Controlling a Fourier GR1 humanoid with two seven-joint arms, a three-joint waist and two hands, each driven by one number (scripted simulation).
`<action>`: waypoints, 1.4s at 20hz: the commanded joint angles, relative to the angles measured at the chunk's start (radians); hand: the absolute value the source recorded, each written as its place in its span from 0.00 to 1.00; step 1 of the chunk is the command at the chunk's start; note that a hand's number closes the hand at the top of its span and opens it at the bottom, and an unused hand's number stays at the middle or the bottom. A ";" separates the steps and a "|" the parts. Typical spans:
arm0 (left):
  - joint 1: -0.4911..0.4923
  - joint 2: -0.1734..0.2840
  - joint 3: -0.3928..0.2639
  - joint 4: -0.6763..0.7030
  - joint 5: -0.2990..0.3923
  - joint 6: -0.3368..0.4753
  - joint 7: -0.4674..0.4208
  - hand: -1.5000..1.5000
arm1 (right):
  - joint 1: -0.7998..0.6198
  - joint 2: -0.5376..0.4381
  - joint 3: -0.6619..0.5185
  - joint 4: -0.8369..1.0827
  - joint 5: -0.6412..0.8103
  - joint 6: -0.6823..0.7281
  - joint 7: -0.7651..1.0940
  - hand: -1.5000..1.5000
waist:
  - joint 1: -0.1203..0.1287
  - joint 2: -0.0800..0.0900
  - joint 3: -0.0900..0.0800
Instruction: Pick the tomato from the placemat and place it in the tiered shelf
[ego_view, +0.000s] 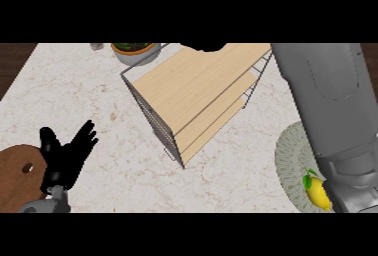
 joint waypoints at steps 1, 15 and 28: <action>-0.006 0.034 0.031 0.025 0.025 -0.042 -0.002 0.50 | -0.054 0.026 -0.088 0.057 -0.065 -0.034 0.044 0.00 | 0.005 0.002 0.000; -0.043 -0.028 -0.007 0.029 -0.037 0.034 -0.002 0.50 | -0.140 -0.020 -0.338 0.114 -0.275 -0.193 0.198 0.00 | -0.006 0.001 0.000; -0.047 -0.017 0.008 0.054 -0.017 -0.017 -0.034 0.50 | -0.140 -0.356 -0.521 0.482 -0.324 -0.149 0.059 0.00 | 0.017 0.012 0.000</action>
